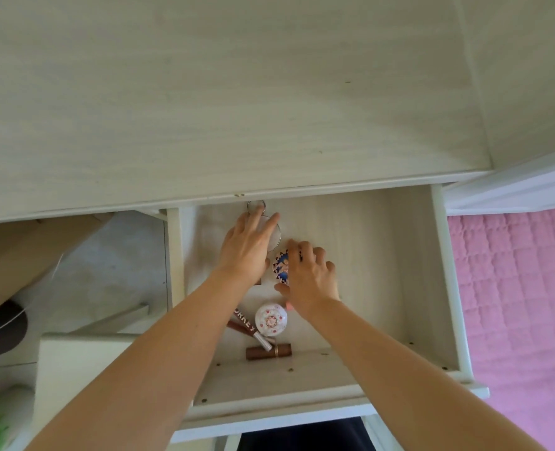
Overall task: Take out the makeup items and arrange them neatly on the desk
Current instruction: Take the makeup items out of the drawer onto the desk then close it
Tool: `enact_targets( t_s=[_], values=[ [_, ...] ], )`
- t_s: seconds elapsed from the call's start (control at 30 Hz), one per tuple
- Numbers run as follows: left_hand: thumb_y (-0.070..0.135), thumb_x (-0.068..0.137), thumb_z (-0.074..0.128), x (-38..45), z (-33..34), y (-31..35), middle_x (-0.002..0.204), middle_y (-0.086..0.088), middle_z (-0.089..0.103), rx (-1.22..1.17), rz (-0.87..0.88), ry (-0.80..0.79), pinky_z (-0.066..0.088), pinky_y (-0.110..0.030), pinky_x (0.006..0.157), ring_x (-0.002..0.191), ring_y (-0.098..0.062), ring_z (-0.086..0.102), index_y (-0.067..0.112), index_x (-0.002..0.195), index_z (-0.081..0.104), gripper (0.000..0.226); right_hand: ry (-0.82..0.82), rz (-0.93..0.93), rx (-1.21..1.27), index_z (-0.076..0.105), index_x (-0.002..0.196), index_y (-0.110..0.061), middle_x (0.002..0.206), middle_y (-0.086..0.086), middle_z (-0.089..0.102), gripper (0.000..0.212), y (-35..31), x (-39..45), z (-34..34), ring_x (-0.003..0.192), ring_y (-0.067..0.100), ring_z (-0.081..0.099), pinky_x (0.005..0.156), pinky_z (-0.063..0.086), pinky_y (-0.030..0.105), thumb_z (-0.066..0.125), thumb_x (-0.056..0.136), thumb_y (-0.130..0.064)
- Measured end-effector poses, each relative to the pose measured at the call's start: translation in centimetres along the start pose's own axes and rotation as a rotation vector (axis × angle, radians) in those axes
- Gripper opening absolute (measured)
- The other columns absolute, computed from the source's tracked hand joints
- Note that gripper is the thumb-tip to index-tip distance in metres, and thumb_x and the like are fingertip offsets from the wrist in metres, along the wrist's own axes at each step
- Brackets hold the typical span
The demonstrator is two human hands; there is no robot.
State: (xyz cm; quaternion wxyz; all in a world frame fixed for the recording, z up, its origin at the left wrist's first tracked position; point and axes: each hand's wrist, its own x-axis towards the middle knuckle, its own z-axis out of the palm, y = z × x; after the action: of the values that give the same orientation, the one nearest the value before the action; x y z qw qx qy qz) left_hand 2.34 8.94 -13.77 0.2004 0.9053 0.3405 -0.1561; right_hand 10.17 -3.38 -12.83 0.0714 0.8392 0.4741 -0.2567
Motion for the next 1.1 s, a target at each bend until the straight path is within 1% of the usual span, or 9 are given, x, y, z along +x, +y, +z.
enact_targets(
  t_s=[0.1, 0.2, 0.4, 0.5, 0.67, 0.77, 0.9, 1.0, 1.1],
  values=[
    [0.02, 0.07, 0.081, 0.2, 0.3, -0.1, 0.155, -0.001, 0.021, 0.007, 0.007, 0.049, 0.044, -0.041, 0.096, 0.129, -0.029, 0.038, 0.026, 0.145, 0.03, 0.091, -0.007, 0.01, -0.019, 0.018, 0.146, -0.011, 0.136, 0.012, 0.034, 0.088, -0.2, 0.2, 0.3, 0.12, 0.031, 0.04, 0.089, 0.045, 0.04, 0.064, 0.082, -0.05],
    [0.018, 0.067, 0.082, 0.6, 0.3, -0.5, 0.151, 0.001, 0.029, 0.008, 0.014, 0.088, 0.044, -0.038, 0.093, 0.121, -0.028, 0.045, 0.025, 0.139, 0.038, 0.085, -0.003, 0.009, -0.014, 0.021, 0.145, -0.01, 0.134, 0.012, 0.036, 0.082, -0.3, 0.3, 0.5, 0.119, 0.031, 0.04, 0.087, 0.045, 0.039, 0.064, 0.084, -0.044],
    [0.011, 0.066, 0.078, 0.6, -0.1, -0.7, 0.145, -0.003, 0.036, -0.048, -0.001, 0.108, 0.046, -0.04, 0.09, 0.118, -0.032, 0.043, 0.021, 0.133, 0.045, 0.075, -0.004, -0.03, -0.002, 0.036, 0.131, -0.01, 0.126, 0.011, 0.04, 0.066, 0.3, 0.6, 0.0, 0.105, 0.031, 0.046, 0.084, 0.046, 0.038, 0.066, 0.081, -0.042],
    [0.008, 0.067, 0.075, 0.1, -0.7, -0.3, 0.136, -0.008, 0.038, -0.11, -0.086, 0.134, 0.046, -0.042, 0.084, 0.115, -0.034, 0.039, 0.022, 0.132, 0.046, 0.073, -0.013, -0.031, 0.104, 0.037, 0.128, -0.011, 0.125, 0.011, 0.036, 0.065, 0.5, 0.6, -0.9, 0.1, 0.029, 0.049, 0.082, 0.05, 0.036, 0.07, 0.078, -0.036],
    [0.01, 0.063, 0.075, -1.6, -1.6, 0.5, 0.131, -0.009, 0.043, -0.219, -0.118, 0.155, 0.045, -0.038, 0.092, 0.117, -0.032, 0.035, 0.024, 0.132, 0.046, 0.076, -0.051, -0.012, 0.313, 0.034, 0.126, -0.011, 0.12, 0.009, 0.028, 0.07, 1.0, 0.2, -2.4, 0.105, 0.028, 0.044, 0.087, 0.051, 0.033, 0.075, 0.069, -0.022],
    [0.015, 0.06, 0.077, -3.4, -2.4, 1.5, 0.127, -0.008, 0.038, -0.284, -0.174, 0.136, 0.044, -0.038, 0.092, 0.116, -0.032, 0.034, 0.027, 0.128, 0.046, 0.076, -0.093, 0.023, 0.458, 0.033, 0.123, -0.014, 0.111, 0.004, 0.022, 0.076, 1.5, -0.6, -3.4, 0.102, 0.028, 0.045, 0.09, 0.052, 0.032, 0.079, 0.062, -0.016],
    [0.017, 0.063, 0.08, -5.9, -4.1, 2.4, 0.123, 0.0, 0.027, -0.502, -0.239, 0.129, 0.043, -0.025, 0.079, 0.104, -0.026, 0.047, 0.031, 0.124, 0.042, 0.073, -0.107, 0.065, 0.675, 0.032, 0.119, -0.026, 0.108, 0.001, 0.026, 0.082, 2.8, -2.2, -5.4, 0.094, 0.026, 0.051, 0.077, 0.056, 0.029, 0.084, 0.056, -0.013],
    [0.017, 0.061, 0.082, -7.9, -6.0, 2.8, 0.118, 0.008, 0.024, -0.621, -0.281, 0.213, 0.042, -0.016, 0.068, 0.093, -0.018, 0.051, 0.037, 0.118, 0.04, 0.073, -0.035, 0.049, 0.744, 0.034, 0.119, -0.038, 0.104, -0.003, 0.035, 0.073, 3.7, -3.6, -7.7, 0.093, 0.02, 0.052, 0.068, 0.046, 0.016, 0.077, 0.066, -0.012],
    [0.024, 0.055, 0.088, -9.3, -7.9, 3.6, 0.12, 0.009, 0.027, -0.764, -0.316, 0.266, 0.034, -0.005, 0.074, 0.101, -0.01, 0.046, 0.044, 0.115, 0.042, 0.078, -0.048, 0.026, 0.819, 0.04, 0.121, -0.044, 0.102, -0.006, 0.042, 0.07, 4.2, -4.8, -10.8, 0.094, 0.015, 0.055, 0.066, 0.043, 0.008, 0.078, 0.07, -0.014]
  ],
)
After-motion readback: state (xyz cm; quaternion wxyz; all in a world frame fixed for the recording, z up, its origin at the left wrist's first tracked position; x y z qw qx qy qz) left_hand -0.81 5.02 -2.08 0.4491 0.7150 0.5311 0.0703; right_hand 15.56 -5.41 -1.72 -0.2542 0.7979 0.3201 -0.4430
